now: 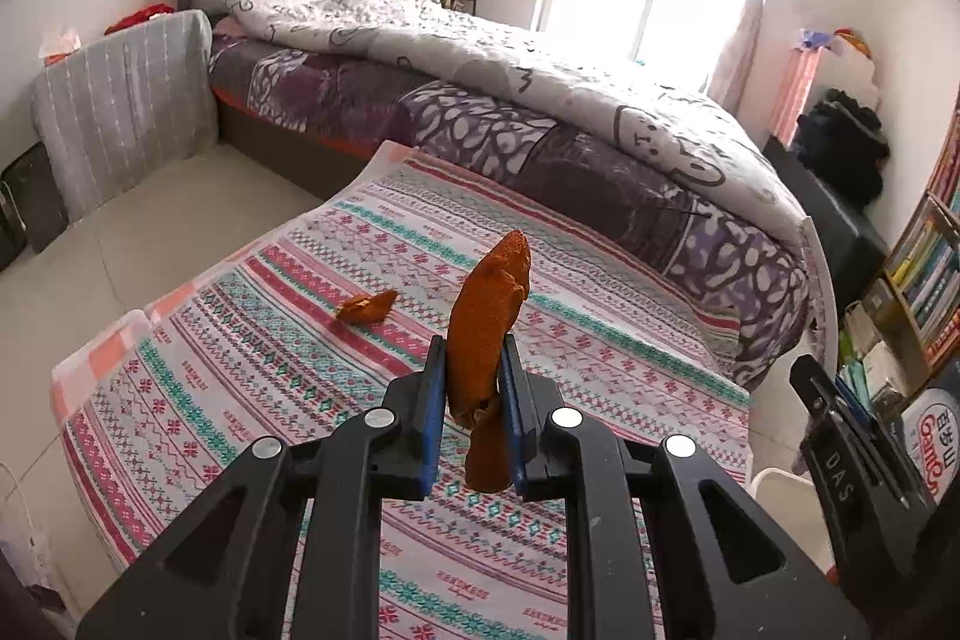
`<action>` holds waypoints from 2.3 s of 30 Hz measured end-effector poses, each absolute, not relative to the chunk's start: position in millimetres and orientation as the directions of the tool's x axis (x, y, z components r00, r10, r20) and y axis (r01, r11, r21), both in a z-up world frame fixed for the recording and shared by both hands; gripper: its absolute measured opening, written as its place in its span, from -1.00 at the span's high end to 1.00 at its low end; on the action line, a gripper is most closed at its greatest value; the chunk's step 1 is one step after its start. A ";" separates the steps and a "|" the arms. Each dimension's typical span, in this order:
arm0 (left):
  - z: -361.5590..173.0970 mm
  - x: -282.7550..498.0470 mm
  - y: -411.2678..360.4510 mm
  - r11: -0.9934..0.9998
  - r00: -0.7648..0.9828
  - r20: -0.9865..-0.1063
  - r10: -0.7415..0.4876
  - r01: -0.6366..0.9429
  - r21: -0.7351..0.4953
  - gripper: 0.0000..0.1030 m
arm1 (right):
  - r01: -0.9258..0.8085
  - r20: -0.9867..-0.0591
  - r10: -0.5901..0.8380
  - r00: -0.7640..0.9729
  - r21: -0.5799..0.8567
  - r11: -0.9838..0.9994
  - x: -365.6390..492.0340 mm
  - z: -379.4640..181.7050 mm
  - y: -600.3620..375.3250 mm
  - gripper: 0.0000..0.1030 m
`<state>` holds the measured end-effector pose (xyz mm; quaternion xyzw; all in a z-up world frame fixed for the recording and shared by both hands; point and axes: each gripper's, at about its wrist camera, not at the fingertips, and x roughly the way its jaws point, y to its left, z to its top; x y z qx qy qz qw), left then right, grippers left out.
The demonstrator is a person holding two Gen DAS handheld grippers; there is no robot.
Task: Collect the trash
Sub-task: 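Carry the foam strip and orange piece to the bin and release both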
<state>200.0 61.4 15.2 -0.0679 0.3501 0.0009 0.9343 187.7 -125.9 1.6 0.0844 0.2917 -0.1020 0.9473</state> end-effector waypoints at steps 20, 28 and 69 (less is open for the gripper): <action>25.1 187.6 -8.0 0.994 0.772 -0.628 -0.098 0.051 -0.092 0.66 | 0.304 -0.568 -0.199 0.798 0.094 0.948 166.5 9.3 -175.2 0.61; 20.8 181.4 -45.6 0.989 0.758 -0.636 -0.147 0.124 -0.082 0.66 | 0.349 -0.582 -0.240 0.777 0.082 0.933 152.6 9.3 -208.2 0.61; -32.6 124.4 -240.7 0.863 0.542 -0.748 -0.385 0.499 -0.082 0.65 | 0.767 -0.691 -0.469 0.550 0.195 0.612 54.3 -14.3 -414.5 -0.74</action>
